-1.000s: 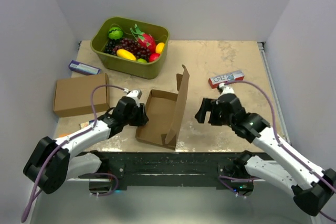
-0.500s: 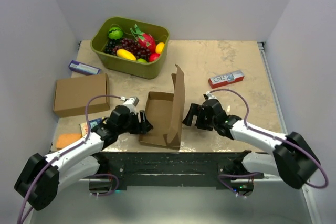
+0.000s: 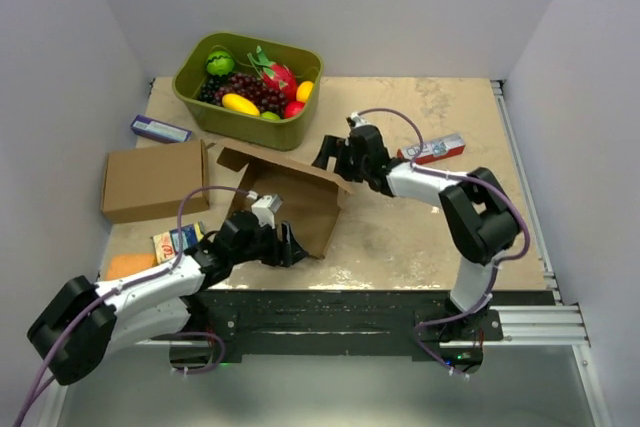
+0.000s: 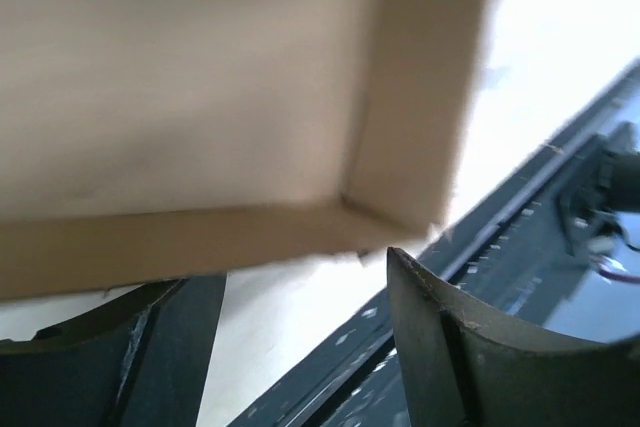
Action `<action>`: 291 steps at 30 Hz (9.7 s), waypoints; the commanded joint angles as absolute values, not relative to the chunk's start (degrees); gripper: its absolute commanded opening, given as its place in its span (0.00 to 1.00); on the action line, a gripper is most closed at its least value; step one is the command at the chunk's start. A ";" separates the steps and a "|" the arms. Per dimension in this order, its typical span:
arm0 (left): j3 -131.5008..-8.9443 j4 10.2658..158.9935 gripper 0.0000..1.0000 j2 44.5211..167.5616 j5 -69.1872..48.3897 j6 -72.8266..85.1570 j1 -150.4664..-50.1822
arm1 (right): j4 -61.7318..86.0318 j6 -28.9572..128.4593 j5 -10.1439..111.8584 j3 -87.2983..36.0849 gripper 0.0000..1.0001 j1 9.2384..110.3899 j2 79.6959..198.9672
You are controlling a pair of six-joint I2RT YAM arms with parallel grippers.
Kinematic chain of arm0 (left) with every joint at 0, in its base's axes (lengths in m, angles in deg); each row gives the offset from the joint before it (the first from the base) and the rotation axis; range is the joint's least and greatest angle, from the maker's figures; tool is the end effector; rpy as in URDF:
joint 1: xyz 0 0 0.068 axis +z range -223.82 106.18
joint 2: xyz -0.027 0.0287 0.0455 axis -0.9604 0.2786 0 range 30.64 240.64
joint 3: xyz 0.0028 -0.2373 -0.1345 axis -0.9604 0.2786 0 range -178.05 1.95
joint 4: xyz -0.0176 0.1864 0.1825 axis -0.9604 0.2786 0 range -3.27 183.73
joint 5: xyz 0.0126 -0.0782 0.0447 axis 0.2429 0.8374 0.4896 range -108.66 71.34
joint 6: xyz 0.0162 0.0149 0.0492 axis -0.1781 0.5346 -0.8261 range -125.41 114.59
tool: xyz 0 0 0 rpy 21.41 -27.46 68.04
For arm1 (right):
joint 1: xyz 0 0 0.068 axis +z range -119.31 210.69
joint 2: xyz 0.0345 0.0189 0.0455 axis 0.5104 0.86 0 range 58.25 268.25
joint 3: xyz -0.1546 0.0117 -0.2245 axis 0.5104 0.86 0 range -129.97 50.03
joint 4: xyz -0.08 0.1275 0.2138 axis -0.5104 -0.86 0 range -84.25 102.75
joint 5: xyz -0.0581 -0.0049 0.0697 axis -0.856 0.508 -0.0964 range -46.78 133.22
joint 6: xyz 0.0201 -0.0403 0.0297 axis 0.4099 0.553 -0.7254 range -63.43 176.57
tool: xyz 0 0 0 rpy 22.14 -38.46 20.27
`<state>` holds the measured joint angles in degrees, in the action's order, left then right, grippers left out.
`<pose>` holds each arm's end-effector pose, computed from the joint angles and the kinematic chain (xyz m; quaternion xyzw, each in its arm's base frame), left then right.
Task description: Fold the paper box
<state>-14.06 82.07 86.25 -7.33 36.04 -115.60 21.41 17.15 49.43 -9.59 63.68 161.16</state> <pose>0.1350 -0.1299 0.1590 0.0481 0.8823 -0.3709 0.2857 0.3238 0.2147 0.1844 0.0245 0.8842 0.3127 0.3460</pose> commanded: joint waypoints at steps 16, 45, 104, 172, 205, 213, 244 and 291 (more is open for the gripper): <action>-31.44 96.29 0.86 82.42 -20.14 21.30 -112.51 | 4.66 36.96 44.54 -28.28 0.99 45.81 156.09; -36.46 123.03 0.95 85.58 -43.18 30.79 -87.89 | 6.15 37.23 59.83 -19.06 0.99 40.71 127.77; -41.55 117.67 0.00 74.58 -43.27 18.94 -87.10 | 5.01 39.16 54.82 -20.02 0.99 40.44 124.61; -34.62 119.00 1.00 88.73 -57.34 40.72 -57.76 | 2.64 41.97 56.05 -20.55 0.99 40.44 121.18; -19.85 102.56 0.00 94.19 -44.07 43.19 -42.27 | 0.09 41.45 56.93 -21.78 0.99 40.36 117.58; -9.31 97.81 0.00 85.58 -30.35 47.05 -45.25 | 0.53 40.75 57.36 -21.16 0.99 40.53 117.75; -21.69 120.40 0.00 61.14 -17.44 50.67 -70.48 | 4.92 37.32 60.53 -17.91 0.99 40.44 120.04; -54.48 100.46 0.94 85.48 -26.83 10.93 -59.50 | 8.70 52.26 40.58 -46.19 0.99 107.15 173.52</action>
<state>-55.35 107.22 83.98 -28.44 10.01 -61.57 4.19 50.61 40.41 -39.47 105.97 167.35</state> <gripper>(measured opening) 0.947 0.986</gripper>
